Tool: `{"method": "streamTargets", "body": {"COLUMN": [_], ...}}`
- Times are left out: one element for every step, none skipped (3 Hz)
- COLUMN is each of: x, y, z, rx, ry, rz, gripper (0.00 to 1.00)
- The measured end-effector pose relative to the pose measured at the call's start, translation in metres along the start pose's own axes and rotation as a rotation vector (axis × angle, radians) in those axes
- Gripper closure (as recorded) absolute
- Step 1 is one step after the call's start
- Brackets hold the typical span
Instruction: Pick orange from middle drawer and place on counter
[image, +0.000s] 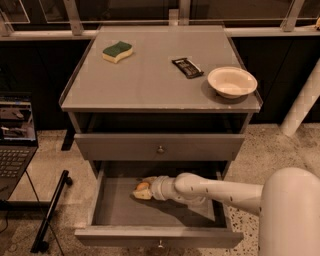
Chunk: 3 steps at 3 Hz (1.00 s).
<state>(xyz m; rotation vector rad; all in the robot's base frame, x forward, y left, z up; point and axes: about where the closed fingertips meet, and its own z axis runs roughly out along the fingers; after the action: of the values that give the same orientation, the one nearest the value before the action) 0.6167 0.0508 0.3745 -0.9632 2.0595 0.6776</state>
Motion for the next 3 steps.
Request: {"method": "streamTargets", "body": {"x": [-0.008,-0.034,-0.041], "y": [0.006,0.019,0.026], "z": [-0.010,-0.060,-0.114], "rx": [-0.055,-0.095,-0.035], "ry": [-0.032,-0.128,-0.174], "rz": [-0.003,-0.016,-0.019], "gripper": [1.00,1.00,1.00]}}
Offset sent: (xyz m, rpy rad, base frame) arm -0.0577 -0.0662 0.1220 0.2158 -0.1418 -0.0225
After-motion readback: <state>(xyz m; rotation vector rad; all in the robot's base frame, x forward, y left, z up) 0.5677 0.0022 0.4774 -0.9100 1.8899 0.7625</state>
